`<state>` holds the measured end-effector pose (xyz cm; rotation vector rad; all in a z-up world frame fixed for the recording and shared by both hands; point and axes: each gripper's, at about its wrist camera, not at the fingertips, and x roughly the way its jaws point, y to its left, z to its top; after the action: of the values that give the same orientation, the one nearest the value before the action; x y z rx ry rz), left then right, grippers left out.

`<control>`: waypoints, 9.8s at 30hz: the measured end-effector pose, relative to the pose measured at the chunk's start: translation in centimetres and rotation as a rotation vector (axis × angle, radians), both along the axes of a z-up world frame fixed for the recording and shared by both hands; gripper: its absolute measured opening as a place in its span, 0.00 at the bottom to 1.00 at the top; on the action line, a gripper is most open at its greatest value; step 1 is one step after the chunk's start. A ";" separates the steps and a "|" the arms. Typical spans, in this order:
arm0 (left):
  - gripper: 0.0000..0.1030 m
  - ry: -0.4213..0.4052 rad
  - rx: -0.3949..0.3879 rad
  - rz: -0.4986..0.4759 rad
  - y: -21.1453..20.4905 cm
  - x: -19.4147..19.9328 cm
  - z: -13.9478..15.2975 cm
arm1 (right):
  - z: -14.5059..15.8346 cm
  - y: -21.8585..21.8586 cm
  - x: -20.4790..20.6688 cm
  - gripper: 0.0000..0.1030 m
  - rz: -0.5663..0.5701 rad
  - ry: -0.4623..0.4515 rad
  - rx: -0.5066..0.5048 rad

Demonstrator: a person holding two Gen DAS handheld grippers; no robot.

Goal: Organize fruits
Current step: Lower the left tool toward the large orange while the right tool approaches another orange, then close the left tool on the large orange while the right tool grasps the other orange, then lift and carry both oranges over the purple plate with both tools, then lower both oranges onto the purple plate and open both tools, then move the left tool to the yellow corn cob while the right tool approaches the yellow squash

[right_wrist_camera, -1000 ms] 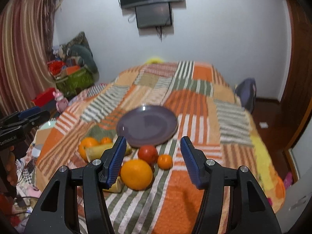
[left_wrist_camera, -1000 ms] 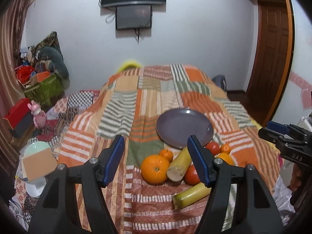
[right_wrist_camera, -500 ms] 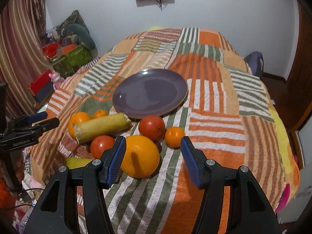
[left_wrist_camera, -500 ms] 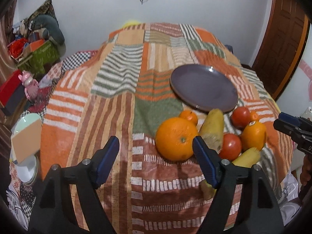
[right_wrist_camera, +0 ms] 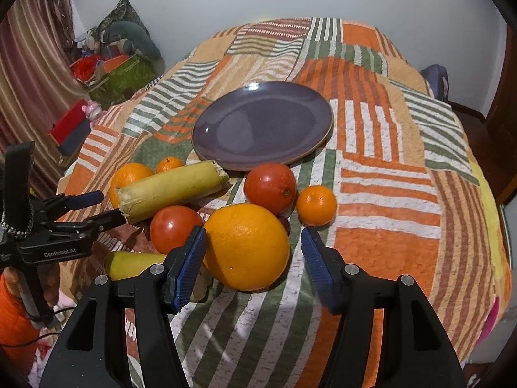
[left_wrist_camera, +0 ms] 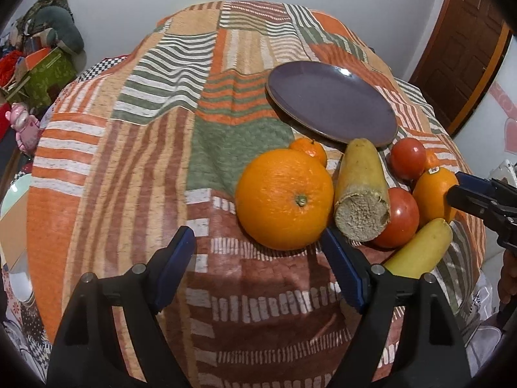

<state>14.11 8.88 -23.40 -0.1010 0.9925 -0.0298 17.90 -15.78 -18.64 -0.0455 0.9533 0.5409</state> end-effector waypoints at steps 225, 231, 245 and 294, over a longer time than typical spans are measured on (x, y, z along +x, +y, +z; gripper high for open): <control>0.89 0.031 0.140 -0.108 -2.6 -4.5 0.4 | -2.0 0.1 -1.3 0.76 0.140 -0.005 -0.142; 0.84 0.044 0.120 -0.148 -4.1 -4.2 0.8 | -1.9 -0.5 -1.2 0.76 0.110 -0.037 -0.168; 0.84 0.016 0.094 -0.315 -10.7 -2.9 1.6 | -2.2 -4.5 1.6 0.76 -0.034 -0.056 -0.254; 0.73 -0.002 -0.002 -0.152 -3.7 3.3 0.3 | -3.2 -0.1 0.1 0.94 -0.021 0.102 -0.065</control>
<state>17.43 5.20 -23.06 -0.0270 0.9964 -0.1704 18.05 -15.87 -21.88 -0.0672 1.0694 0.4963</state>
